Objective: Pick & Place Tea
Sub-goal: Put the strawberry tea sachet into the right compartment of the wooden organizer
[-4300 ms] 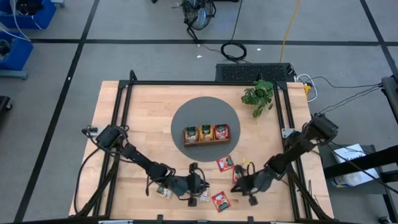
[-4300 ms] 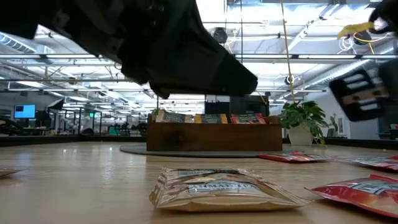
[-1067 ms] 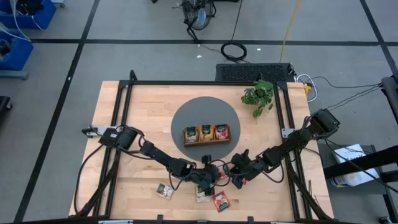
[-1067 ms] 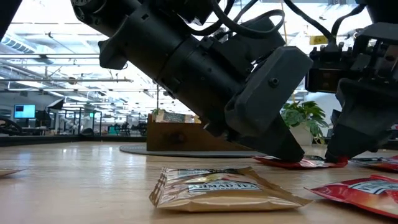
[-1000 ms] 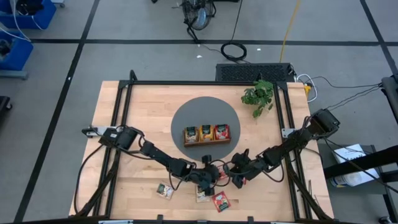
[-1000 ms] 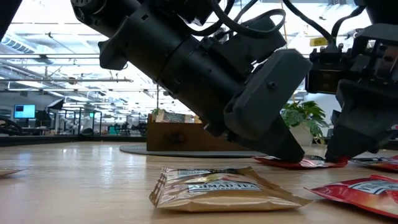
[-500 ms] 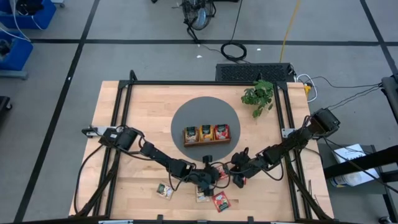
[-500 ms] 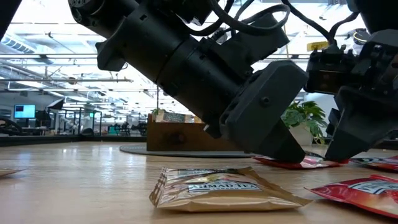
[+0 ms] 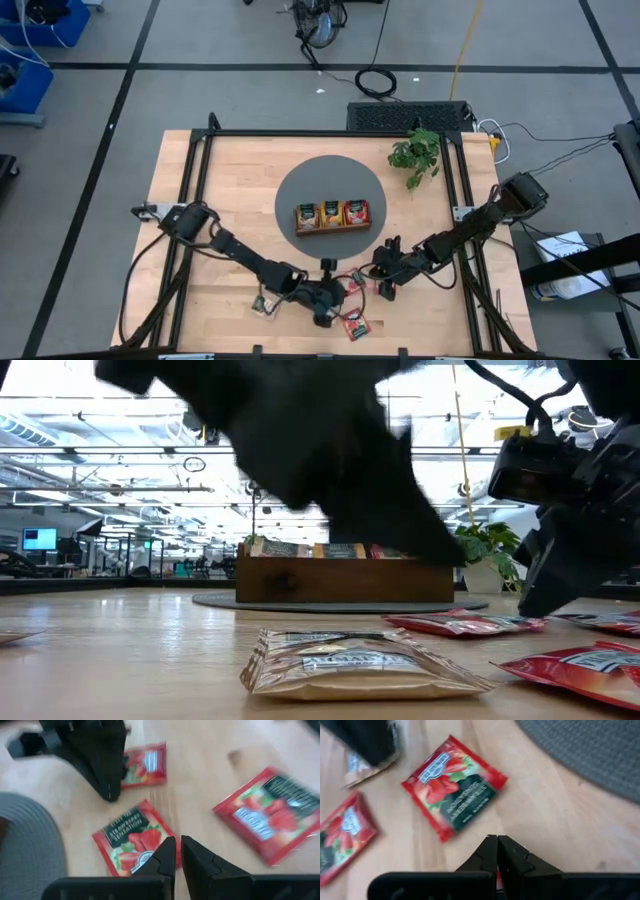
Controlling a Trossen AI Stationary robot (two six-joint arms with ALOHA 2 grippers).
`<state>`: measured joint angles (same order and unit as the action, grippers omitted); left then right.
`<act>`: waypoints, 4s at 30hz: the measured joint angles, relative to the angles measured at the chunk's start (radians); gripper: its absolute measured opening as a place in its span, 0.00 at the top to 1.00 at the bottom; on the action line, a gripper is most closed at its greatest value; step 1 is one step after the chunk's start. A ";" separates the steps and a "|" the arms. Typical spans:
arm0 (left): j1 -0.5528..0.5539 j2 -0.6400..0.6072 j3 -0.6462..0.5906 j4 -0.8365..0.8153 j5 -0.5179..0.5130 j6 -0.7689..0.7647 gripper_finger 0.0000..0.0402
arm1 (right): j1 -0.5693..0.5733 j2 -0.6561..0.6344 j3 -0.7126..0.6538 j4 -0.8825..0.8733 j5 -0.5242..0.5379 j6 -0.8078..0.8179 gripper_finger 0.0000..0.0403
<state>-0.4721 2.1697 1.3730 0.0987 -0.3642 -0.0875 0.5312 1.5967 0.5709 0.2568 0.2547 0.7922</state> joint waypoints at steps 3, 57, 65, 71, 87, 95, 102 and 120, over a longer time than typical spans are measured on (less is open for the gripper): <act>-0.026 -0.024 0.002 -0.019 -0.050 -0.003 0.91 | -0.001 -0.029 0.001 -0.005 0.002 -0.019 1.00; 0.097 0.109 0.005 0.066 0.075 -0.182 0.91 | -0.142 0.068 0.005 0.056 -0.230 0.165 0.80; 0.082 0.111 0.005 0.058 0.078 -0.180 0.91 | -0.159 0.068 0.005 0.039 -0.234 0.111 0.92; 0.064 0.076 0.004 -0.030 0.122 -0.189 0.91 | -0.159 0.061 0.004 0.046 -0.234 0.067 0.98; -0.078 -0.135 0.000 -0.170 -0.324 -0.209 0.90 | -0.026 -0.095 0.068 0.012 -0.163 -0.397 1.00; -0.076 -0.191 0.001 0.092 -0.084 -0.177 0.64 | 0.079 -0.151 0.153 -0.105 0.172 -0.707 1.00; -0.022 -0.191 0.001 -0.075 -0.150 -0.329 0.39 | 0.159 -0.146 0.156 -0.112 0.358 -0.797 1.00; 0.103 -0.152 0.003 -0.021 0.084 -0.390 0.41 | 0.166 -0.083 0.156 -0.005 0.425 -0.939 1.00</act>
<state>-0.3691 2.0180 1.3759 0.0775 -0.2804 -0.4775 0.6969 1.5135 0.7265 0.2514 0.6794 -0.1467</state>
